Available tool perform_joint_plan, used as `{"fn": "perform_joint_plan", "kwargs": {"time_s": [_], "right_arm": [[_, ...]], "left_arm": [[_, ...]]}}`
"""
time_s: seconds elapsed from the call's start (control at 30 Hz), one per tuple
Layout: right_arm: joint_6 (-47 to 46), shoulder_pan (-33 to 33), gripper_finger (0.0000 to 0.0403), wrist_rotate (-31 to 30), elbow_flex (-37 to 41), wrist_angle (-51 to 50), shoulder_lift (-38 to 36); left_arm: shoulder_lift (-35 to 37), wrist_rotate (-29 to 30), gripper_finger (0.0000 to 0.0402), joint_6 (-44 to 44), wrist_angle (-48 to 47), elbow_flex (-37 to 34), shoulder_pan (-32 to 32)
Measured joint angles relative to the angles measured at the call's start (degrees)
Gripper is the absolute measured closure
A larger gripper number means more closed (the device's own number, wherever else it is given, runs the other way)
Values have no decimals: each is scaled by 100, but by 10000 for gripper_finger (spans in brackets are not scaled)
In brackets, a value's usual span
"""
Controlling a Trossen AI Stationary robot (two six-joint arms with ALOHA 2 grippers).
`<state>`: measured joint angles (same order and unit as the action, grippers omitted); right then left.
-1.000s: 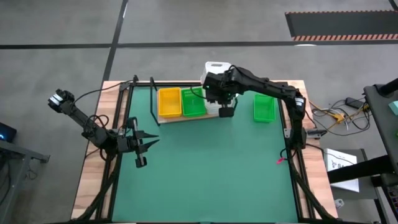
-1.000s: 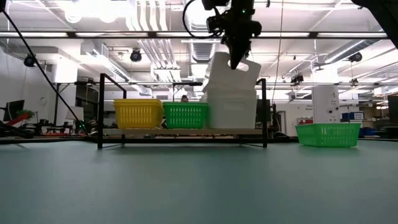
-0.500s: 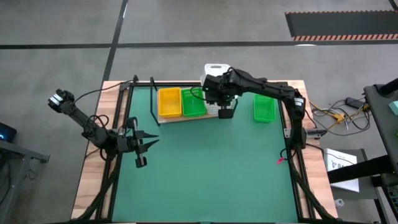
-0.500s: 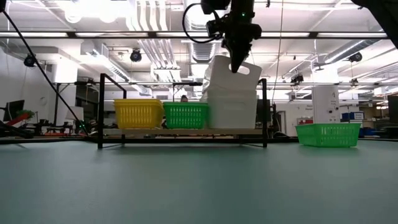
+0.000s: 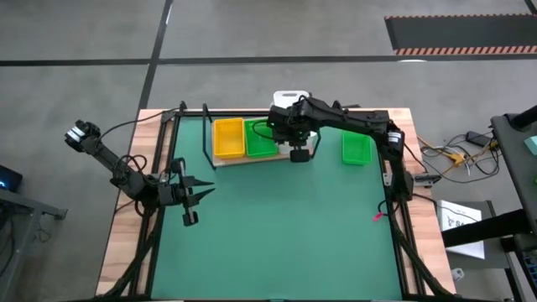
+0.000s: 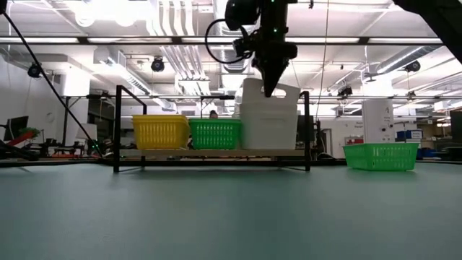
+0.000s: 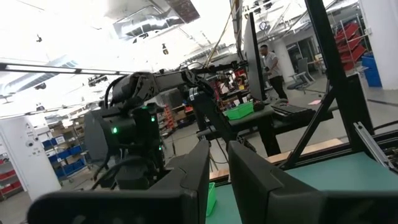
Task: Stack baskets on shelf by color
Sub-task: Stack the white bin on the white bin on the shelf
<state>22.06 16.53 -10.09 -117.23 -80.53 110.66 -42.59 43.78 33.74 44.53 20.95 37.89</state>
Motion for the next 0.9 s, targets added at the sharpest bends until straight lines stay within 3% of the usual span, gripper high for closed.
{"fn": "perform_joint_plan", "kwargs": {"time_s": [0.4, 0.53, 0.67, 0.9], "right_arm": [[-97, -2, 296, -2, -74, -15, -64], [-118, 0, 282, -5, -289, 62, -143], [-105, 36, 301, -49, -393, 367, -149], [80, 286, 383, -57, -330, 731, 130]], "left_arm": [[9, 0, 357, 4, 0, -4, 0], [9, -1, 357, 4, 0, -4, 2], [9, 0, 357, 7, 0, -4, 0], [9, -1, 357, 7, 0, -4, 0]]}}
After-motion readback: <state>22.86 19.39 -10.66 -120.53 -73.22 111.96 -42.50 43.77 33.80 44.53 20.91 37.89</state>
